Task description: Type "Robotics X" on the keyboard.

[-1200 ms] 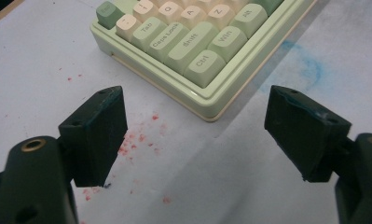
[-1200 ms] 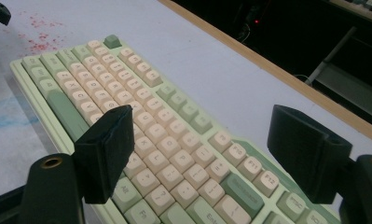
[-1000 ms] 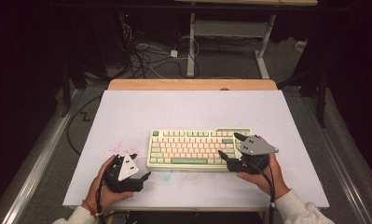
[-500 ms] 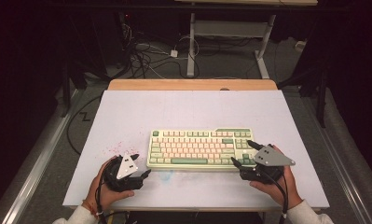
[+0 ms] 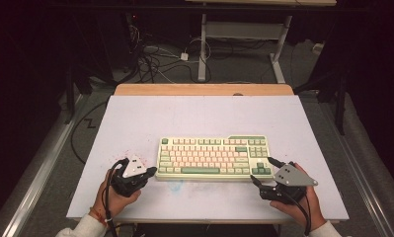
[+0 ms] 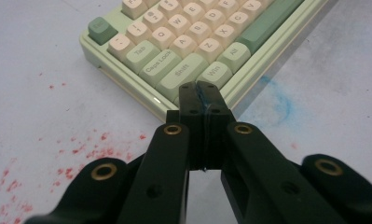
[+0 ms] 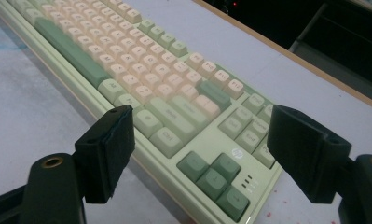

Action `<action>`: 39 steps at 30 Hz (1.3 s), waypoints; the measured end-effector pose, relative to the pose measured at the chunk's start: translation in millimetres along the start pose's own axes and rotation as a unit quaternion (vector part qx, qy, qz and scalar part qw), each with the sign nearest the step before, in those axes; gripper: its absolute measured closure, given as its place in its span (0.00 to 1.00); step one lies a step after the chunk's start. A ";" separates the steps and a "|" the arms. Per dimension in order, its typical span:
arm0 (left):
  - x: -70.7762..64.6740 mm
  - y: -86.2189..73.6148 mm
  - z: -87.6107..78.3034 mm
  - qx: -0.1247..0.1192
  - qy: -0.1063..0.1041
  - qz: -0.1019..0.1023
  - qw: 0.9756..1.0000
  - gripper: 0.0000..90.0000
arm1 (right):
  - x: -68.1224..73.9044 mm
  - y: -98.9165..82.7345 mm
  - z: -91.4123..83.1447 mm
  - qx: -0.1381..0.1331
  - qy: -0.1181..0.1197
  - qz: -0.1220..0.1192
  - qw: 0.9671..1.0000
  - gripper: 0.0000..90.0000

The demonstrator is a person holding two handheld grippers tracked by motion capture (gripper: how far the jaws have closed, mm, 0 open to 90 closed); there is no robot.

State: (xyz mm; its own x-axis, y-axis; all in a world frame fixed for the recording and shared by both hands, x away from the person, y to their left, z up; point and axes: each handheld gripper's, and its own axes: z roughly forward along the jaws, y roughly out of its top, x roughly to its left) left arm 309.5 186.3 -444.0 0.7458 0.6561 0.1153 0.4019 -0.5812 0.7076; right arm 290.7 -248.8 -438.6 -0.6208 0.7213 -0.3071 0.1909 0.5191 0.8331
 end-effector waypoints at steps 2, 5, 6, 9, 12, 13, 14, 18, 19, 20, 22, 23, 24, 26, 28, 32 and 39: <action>-1.6 7.2 1.3 0.001 0.001 0.005 1.000 0.97 | 0.5 -1.5 -1.6 0.000 0.000 0.003 1.000 0.26; -4.0 19.4 5.2 0.000 -0.003 0.009 1.000 0.97 | -0.4 -2.8 -3.2 0.002 -0.002 0.000 1.000 0.26; -4.7 23.3 7.6 0.002 -0.008 0.010 1.000 0.97 | -0.6 -3.1 -3.7 0.002 -0.002 0.005 1.000 0.26; -7.3 34.6 15.4 0.012 -0.011 0.019 1.000 0.97 | -1.3 -3.6 -4.2 0.001 -0.004 0.003 1.000 0.26; -8.4 46.9 23.6 0.021 -0.016 0.030 0.999 0.97 | -0.2 -3.7 -3.7 0.002 -0.002 0.002 1.000 0.26; -8.7 50.9 26.5 0.025 -0.016 0.034 0.999 0.97 | 0.4 -3.9 -3.3 0.003 -0.001 0.002 1.000 0.26; -9.1 54.8 29.5 0.027 -0.018 0.037 0.999 0.97 | 1.0 -4.0 -2.8 0.004 0.000 0.000 1.000 0.26; -10.6 69.9 40.9 0.025 -0.016 0.043 0.999 0.97 | 2.2 -4.5 -0.5 0.008 0.003 -0.006 1.000 0.26; -10.8 73.7 43.9 0.027 -0.019 0.046 0.998 0.97 | 2.3 -4.7 -0.1 0.009 0.002 -0.007 1.000 0.26; -11.0 77.1 47.0 0.029 -0.018 0.047 0.998 0.97 | 2.2 -5.0 0.3 0.011 0.003 -0.007 1.000 0.26; -10.8 83.6 53.5 0.033 -0.020 0.051 0.998 0.97 | 2.2 -5.9 1.4 0.013 0.003 -0.006 1.000 0.26; -11.0 86.4 56.6 0.034 -0.020 0.052 0.998 0.97 | 2.4 -6.1 2.1 0.016 0.001 -0.010 1.000 0.26; -11.0 89.0 59.7 0.035 -0.022 0.052 0.998 0.97 | 2.5 -6.4 2.5 0.017 0.002 -0.012 1.000 0.26; -11.5 93.9 65.7 0.039 -0.020 0.054 0.998 0.97 | 3.1 -7.0 3.4 0.019 0.004 -0.010 1.000 0.26; -11.8 98.6 71.4 0.043 -0.021 0.059 0.997 0.97 | 3.6 -7.6 4.5 0.022 0.006 -0.012 1.000 0.26; -14.3 106.6 83.0 0.053 -0.022 0.064 0.996 0.97 | 4.0 -8.5 5.4 0.025 0.009 -0.015 1.000 0.26; -14.8 112.2 99.4 0.076 -0.023 0.067 0.995 0.97 | 4.1 -9.6 6.5 0.028 0.014 -0.015 0.999 0.26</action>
State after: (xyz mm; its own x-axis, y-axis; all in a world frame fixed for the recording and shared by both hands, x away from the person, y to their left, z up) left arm 396.4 63.5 -435.6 0.8205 0.5468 0.1668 0.3699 -0.7302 0.5744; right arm 291.2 -247.9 -450.9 -0.6480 0.6918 -0.3187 0.2129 0.5662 0.7963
